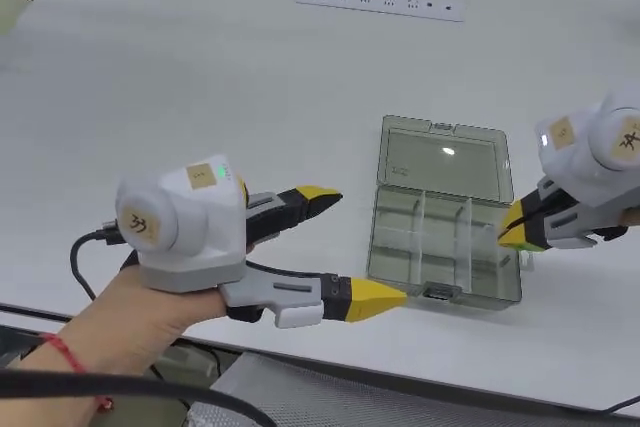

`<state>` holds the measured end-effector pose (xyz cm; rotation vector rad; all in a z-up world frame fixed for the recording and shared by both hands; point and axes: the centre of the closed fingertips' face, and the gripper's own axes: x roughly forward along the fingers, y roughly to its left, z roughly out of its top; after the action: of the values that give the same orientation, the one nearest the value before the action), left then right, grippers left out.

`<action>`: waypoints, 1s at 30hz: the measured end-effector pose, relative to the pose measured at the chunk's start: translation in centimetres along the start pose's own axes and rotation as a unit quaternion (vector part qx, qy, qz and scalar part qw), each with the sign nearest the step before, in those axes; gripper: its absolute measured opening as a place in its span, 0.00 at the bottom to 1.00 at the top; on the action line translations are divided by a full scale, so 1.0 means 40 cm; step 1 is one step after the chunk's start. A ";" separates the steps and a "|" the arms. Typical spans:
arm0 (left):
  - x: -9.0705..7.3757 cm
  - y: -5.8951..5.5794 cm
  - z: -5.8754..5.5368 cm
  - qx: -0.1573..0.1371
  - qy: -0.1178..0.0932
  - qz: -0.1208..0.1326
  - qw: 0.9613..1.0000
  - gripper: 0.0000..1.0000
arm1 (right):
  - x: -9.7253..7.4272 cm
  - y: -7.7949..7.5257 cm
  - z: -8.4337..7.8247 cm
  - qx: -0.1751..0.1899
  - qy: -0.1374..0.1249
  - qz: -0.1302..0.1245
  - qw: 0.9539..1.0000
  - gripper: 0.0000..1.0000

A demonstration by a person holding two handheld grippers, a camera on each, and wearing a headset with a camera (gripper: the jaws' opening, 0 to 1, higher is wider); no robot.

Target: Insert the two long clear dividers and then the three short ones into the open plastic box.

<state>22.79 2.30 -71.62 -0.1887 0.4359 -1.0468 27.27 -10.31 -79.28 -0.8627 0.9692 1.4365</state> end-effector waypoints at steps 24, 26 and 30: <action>0.003 0.003 -0.001 0.000 0.002 0.003 1.000 0.79 | 0.058 0.011 -0.010 -0.012 -0.010 -0.016 1.000 0.02; 0.002 0.001 0.002 0.000 0.000 0.003 1.000 0.79 | 0.058 0.009 -0.011 -0.013 -0.012 -0.017 1.000 0.02; 0.005 -0.001 0.001 0.000 0.002 0.002 1.000 0.79 | 0.057 0.010 -0.010 -0.012 -0.014 -0.019 1.000 0.02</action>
<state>22.86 2.12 -71.62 -0.1865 0.4397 -1.0431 26.65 -9.78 -81.48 -0.8718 0.9106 1.4264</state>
